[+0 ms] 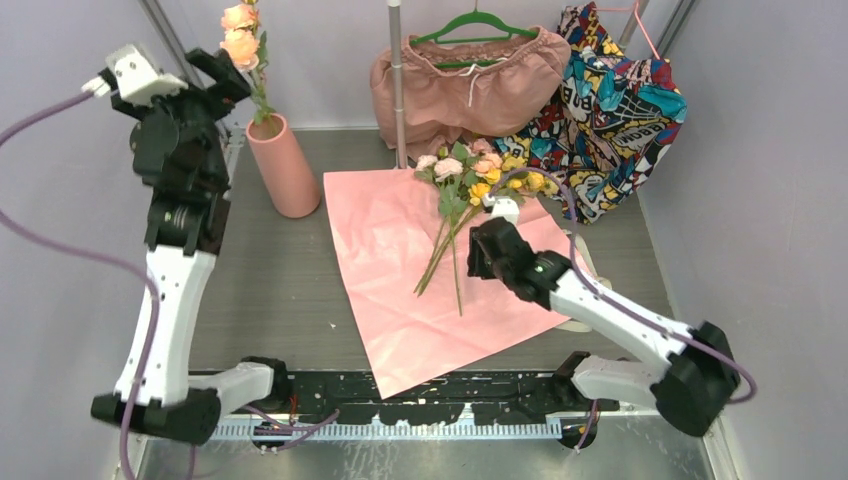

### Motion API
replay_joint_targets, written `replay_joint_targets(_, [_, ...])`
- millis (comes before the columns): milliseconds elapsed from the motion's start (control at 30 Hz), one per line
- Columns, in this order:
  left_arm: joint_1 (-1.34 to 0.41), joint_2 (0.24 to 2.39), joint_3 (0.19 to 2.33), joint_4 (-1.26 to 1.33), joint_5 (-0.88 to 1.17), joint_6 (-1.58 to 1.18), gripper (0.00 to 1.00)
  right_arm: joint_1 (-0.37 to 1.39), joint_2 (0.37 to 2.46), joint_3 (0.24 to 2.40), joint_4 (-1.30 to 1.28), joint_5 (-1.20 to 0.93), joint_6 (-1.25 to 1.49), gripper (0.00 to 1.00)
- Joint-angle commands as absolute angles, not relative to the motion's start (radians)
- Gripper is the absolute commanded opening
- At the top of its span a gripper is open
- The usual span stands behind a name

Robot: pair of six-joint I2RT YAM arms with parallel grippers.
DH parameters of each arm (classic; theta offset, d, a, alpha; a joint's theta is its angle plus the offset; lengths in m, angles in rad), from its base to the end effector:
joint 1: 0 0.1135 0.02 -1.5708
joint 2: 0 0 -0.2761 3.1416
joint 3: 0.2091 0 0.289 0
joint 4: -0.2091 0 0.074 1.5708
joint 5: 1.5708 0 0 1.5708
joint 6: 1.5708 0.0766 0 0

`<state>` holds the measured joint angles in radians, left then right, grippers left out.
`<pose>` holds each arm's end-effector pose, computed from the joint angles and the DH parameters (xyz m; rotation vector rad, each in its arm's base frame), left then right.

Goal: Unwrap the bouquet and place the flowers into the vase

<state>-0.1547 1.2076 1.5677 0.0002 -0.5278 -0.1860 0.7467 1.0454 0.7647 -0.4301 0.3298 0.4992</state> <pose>0.2989 -0.0076 0.5768 -0.4772 1.1676 0.0250 0.2229 0.1725 0.2361 -0.1071 2.2503 0.2975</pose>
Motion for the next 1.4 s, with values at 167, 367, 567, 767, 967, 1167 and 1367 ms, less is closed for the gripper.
replay_joint_targets(167, [-0.366,1.056,1.097,0.022,-0.132,-0.483,1.0,0.681,1.42,1.087,-0.367,0.336,0.497,0.49])
replay_joint_targets(367, [-0.46,0.99,0.894,-0.034,-0.016,-0.536,0.88,0.595,1.593,1.215,-0.374,0.266,0.491,0.45])
replay_joint_targets(567, [-0.483,0.939,0.797,-0.098,0.033,-0.553,0.8,0.575,1.713,1.204,-0.348,0.206,0.51,0.44])
replay_joint_targets(767, [-0.483,0.957,0.73,-0.083,0.046,-0.566,0.8,0.574,1.785,1.131,-0.272,0.13,0.55,0.44])
replay_joint_targets(967, [-0.483,0.986,0.728,-0.08,0.042,-0.563,0.8,0.575,1.806,1.111,-0.261,0.138,0.555,0.15])
replay_joint_targets(1167, [-0.483,1.002,0.747,-0.073,0.059,-0.56,0.8,0.587,1.722,1.123,-0.292,0.149,0.548,0.01])
replay_joint_targets(1367, [-0.485,1.066,0.796,-0.039,0.157,-0.639,0.97,0.654,1.526,1.184,-0.392,0.238,0.515,0.01])
